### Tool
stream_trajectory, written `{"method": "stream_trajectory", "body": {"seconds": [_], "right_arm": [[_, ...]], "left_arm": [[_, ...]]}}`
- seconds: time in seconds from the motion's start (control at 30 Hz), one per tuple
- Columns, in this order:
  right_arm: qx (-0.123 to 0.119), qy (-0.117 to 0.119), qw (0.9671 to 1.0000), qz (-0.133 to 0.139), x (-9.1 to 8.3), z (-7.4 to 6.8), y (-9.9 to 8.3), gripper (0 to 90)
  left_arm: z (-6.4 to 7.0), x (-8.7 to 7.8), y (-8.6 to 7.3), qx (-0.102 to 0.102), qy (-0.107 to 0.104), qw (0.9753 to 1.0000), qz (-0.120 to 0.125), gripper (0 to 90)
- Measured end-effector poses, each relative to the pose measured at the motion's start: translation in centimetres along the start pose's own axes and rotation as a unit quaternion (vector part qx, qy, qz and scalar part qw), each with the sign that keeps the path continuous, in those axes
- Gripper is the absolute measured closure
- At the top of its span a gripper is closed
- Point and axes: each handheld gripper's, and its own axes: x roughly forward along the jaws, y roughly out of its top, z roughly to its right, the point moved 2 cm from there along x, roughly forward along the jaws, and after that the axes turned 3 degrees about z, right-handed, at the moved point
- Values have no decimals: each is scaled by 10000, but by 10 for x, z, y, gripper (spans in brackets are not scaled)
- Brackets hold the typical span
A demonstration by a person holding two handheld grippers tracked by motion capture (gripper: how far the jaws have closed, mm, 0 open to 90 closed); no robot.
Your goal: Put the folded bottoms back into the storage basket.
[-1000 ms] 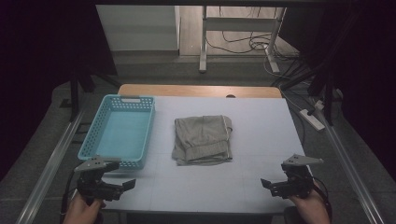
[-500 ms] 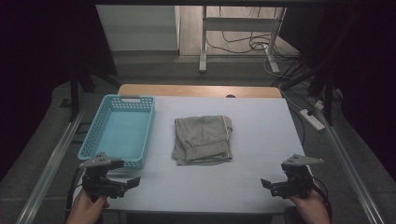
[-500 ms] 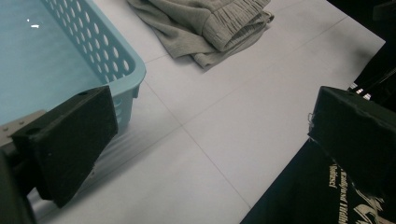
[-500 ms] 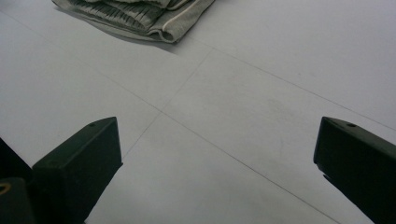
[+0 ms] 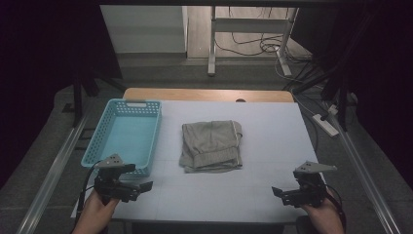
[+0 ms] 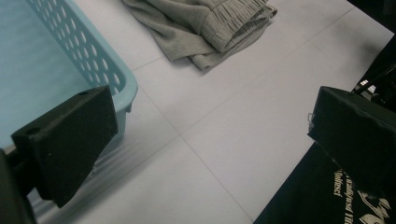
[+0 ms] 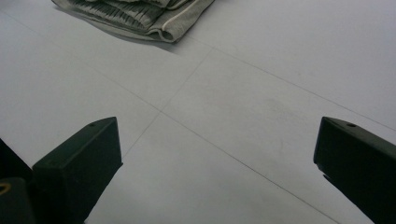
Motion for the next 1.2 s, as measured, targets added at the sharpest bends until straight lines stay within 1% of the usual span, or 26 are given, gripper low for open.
{"method": "stream_trajectory", "body": {"seconds": [0.2,0.37,0.47,0.53,0.73,0.93,1.0,1.2], "right_arm": [[-36,-10,10000,-1,0,0,0,13],[-26,-6,10000,27,0,0,0,13],[-9,-11,10000,29,-1,0,0,13],[-11,-9,10000,23,0,0,0,13],[-31,-9,10000,20,0,0,0,13],[-18,-1,10000,19,0,0,0,13],[-15,1,10000,24,0,0,0,13],[-35,8,10000,23,0,0,0,13]], "left_arm": [[3,7,9,52,-137,9999,-31,11],[3,14,16,71,-173,9998,-74,12],[4,19,20,96,-149,9998,-113,13],[4,23,24,168,-101,9997,-144,12],[4,33,31,266,-92,9994,-206,10],[2,44,40,257,-173,9993,-223,10],[0,48,42,215,-225,9993,-229,10],[-1,59,49,223,-226,9992,-243,10]]}}
